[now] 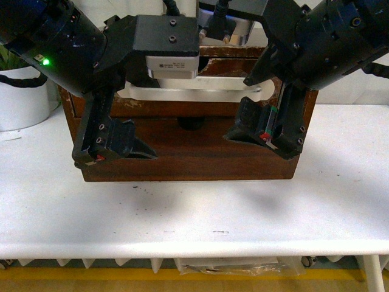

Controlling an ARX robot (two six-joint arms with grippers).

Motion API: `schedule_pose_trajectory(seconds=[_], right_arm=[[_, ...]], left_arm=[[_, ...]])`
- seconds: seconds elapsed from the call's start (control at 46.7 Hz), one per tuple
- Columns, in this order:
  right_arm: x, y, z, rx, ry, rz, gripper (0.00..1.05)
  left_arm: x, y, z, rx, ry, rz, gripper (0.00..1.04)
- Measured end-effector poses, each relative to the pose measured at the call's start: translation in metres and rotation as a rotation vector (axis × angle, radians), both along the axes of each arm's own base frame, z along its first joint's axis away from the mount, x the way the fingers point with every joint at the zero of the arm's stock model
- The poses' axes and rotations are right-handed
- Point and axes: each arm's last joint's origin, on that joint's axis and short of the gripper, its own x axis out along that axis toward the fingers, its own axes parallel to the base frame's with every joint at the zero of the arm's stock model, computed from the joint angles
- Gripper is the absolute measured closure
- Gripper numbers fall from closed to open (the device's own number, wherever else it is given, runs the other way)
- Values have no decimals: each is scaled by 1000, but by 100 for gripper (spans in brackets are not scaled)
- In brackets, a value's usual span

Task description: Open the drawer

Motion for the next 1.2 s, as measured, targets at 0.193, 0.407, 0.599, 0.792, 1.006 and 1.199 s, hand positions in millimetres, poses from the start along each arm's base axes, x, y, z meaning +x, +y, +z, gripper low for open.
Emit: schedule_pose_trajectory(seconds=[0.193,0.407,0.599,0.792,1.006,1.199], right_arm=[[10,5,-4,-3,32,6,9],[7,5,-2,-3,163,52,9],[-6,1,1,-15,203,119,9],[-25,0,1,-38,200,178,9],[-56,0,1,-46,211,231,9],[-70,0,0,-43,213,246,9]], left_arm=[[2,4,0,-4,-1,-9,6],[-2,5,0,15,43,-39,6],[-16,8,6,68,94,-79,6],[-35,10,9,92,114,-122,6],[-64,14,11,126,115,-175,6],[-81,16,15,120,104,-190,6]])
